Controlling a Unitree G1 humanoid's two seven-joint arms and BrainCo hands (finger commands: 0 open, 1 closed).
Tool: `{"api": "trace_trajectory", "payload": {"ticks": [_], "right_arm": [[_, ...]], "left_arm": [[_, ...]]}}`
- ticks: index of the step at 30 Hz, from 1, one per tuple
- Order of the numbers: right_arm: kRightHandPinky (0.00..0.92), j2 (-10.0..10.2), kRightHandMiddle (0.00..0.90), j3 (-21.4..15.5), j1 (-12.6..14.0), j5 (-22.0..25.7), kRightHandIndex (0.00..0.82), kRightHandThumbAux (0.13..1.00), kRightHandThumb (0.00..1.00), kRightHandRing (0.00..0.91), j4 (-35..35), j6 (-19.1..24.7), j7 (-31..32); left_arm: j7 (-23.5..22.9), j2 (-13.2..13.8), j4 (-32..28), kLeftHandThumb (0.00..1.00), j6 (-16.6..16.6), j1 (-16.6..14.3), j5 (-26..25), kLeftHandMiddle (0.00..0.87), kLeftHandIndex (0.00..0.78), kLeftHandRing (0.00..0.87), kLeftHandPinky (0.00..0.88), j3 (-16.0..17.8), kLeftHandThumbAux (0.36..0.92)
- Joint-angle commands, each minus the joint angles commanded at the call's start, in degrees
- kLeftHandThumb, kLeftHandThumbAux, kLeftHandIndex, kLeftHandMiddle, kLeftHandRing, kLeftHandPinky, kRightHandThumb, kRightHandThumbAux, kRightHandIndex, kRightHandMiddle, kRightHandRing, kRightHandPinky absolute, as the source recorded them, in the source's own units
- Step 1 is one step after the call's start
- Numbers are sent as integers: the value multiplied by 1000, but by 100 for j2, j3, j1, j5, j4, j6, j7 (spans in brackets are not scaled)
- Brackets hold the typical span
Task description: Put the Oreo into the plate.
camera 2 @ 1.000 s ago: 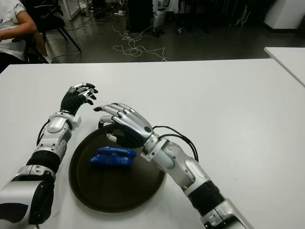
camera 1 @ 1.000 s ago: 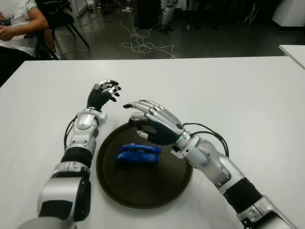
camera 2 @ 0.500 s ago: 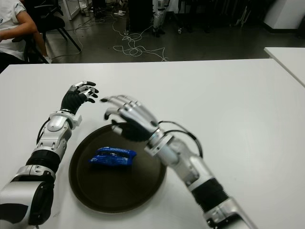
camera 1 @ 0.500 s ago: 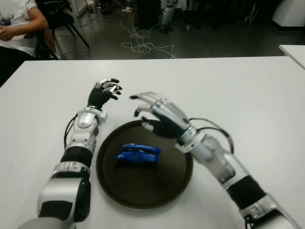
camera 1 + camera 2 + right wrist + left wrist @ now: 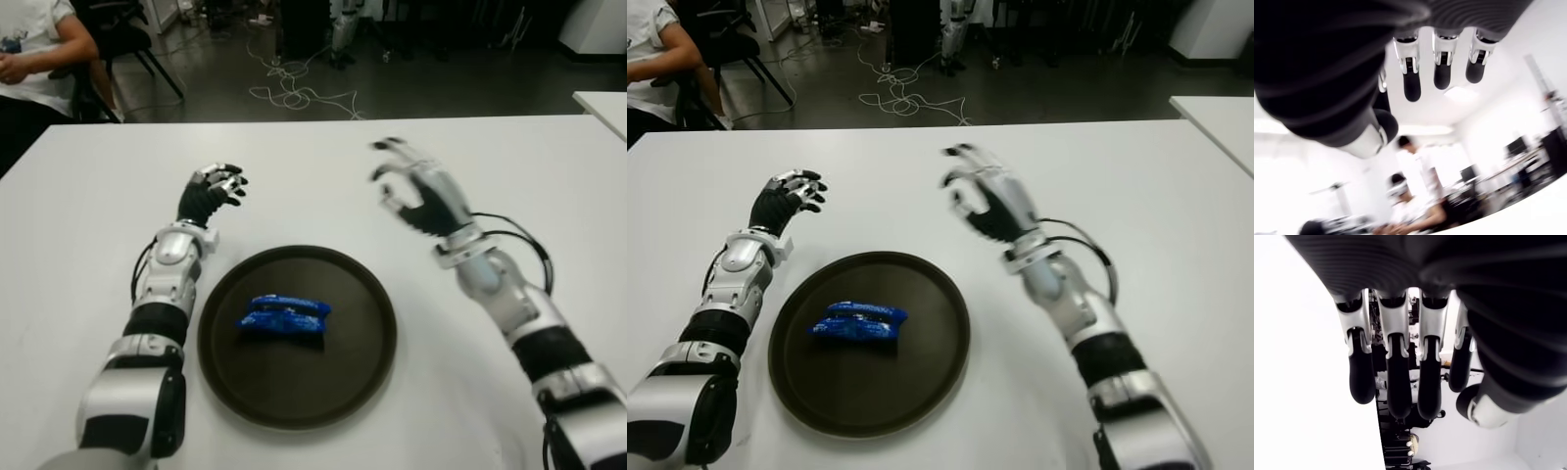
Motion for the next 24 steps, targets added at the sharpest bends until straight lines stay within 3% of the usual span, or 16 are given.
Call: {"api": "trace_trajectory", "payload": {"ticks": [4,5,10,12,15,20,24], "right_arm": [[48,74,243,-70,-227,163,420,732,672,145,596,99,2],[65,160,248,-167,-333,325,419,732,672,157,820,311,149],[220,570,280,-683,-559,1189,420,730,675,240,1258,964,856],[321,651,285,-861,-640,1490,419,728,682,280,1325,1151,1104],[374,713,275,-1100,-776,1889,417,727,689,301,1406,1549,1447],[339,711,249,-1184,-862,2083,411,727,690,287,1439,1973,1631],[203,690,193,-1137,-873,2082,400,732,672,215,1449,2131,1702]], "left_arm": [[1,4,-2,835,-32,11,9,468,418,509,566,-6,672],[3,7,-4,834,-55,19,19,468,418,510,567,-12,672],[-2,26,48,834,-122,16,34,466,419,501,538,-15,672],[-12,32,84,834,-134,-1,28,466,419,498,534,-10,672],[-51,39,142,834,-163,-28,10,465,419,499,547,-4,672],[-97,33,163,834,-209,-33,-12,467,419,510,570,3,672],[-119,22,162,835,-231,-31,-24,469,419,512,566,15,672]]}}
